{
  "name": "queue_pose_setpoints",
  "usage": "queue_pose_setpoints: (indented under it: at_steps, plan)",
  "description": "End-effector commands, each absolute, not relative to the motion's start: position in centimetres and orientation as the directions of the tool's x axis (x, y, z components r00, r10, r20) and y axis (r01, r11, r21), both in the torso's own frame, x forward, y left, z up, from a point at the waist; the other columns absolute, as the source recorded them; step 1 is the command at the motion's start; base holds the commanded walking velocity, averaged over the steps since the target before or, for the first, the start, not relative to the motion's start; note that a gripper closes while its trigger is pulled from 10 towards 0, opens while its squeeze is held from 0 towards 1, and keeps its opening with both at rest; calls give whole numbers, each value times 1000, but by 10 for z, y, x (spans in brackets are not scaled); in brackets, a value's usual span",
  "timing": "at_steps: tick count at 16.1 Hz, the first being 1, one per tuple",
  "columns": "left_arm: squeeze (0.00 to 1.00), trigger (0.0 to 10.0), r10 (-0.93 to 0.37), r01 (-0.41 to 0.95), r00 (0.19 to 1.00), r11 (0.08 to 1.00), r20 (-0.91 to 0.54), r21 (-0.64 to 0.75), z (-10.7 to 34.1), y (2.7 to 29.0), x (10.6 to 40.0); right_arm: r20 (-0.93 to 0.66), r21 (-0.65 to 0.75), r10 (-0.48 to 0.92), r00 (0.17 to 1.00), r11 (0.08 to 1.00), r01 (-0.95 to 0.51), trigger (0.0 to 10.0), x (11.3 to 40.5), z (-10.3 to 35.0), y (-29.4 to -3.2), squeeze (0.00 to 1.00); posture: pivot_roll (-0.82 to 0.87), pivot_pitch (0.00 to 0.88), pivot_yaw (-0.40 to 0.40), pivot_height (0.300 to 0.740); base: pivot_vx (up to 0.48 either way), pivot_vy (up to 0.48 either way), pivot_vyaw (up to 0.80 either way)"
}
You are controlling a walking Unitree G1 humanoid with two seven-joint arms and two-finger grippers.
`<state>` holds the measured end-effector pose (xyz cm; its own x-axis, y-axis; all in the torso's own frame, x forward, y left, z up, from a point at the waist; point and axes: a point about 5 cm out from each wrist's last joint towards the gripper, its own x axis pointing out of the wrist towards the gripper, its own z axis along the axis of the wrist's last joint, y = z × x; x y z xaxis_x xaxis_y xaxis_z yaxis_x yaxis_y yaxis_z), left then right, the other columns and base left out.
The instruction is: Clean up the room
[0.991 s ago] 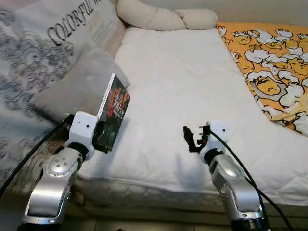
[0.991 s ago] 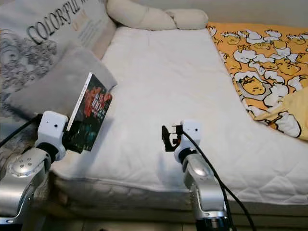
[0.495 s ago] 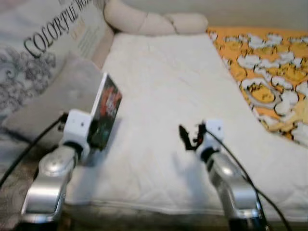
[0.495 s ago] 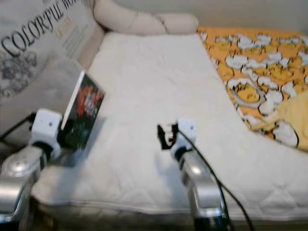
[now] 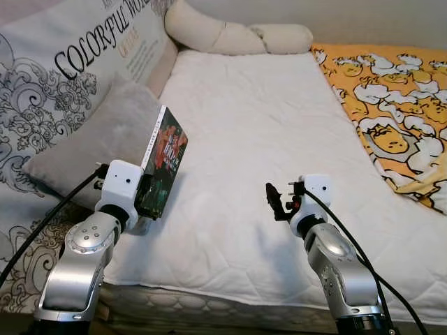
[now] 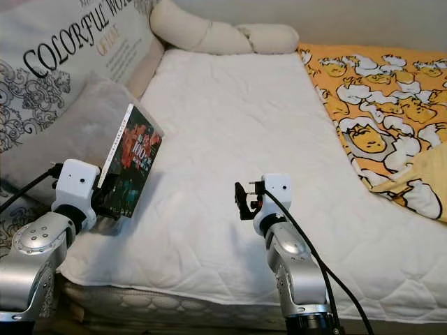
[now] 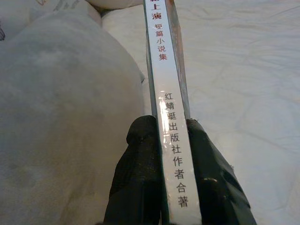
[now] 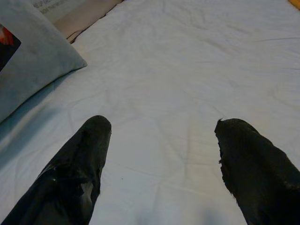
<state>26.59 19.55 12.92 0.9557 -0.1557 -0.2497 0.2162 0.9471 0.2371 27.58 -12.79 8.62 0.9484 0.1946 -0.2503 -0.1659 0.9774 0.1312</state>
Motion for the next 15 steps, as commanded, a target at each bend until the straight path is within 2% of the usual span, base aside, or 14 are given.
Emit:
queue_pose_setpoints:
  at_steps: [1,7,11,12,15]
  plan:
    - [0,10000,-160,209,967,944,-199,257,139,194,267,-250,127,188,950,979,-160,10000,276,87,-129,0,38,0,6,740,0,0,0]
    - [0,10000,-211,253,953,949,-217,189,135,188,269,-214,154,213,953,971,-183,10000,276,93,-132,0,25,0,-1,740,0,0,0]
    - [0,10000,-299,335,925,933,-233,131,135,171,303,-190,148,338,922,938,-313,10000,276,102,-135,0,8,0,-2,740,0,0,0]
    - [0,10000,-352,377,897,925,-267,49,131,163,316,-195,114,439,877,898,-425,10000,273,107,-134,0,-7,0,4,740,0,0,0]
    - [0,10000,-400,378,879,917,-260,-130,128,151,341,-208,76,522,827,852,-519,10000,271,119,-144,0,-54,0,27,740,0,0,0]
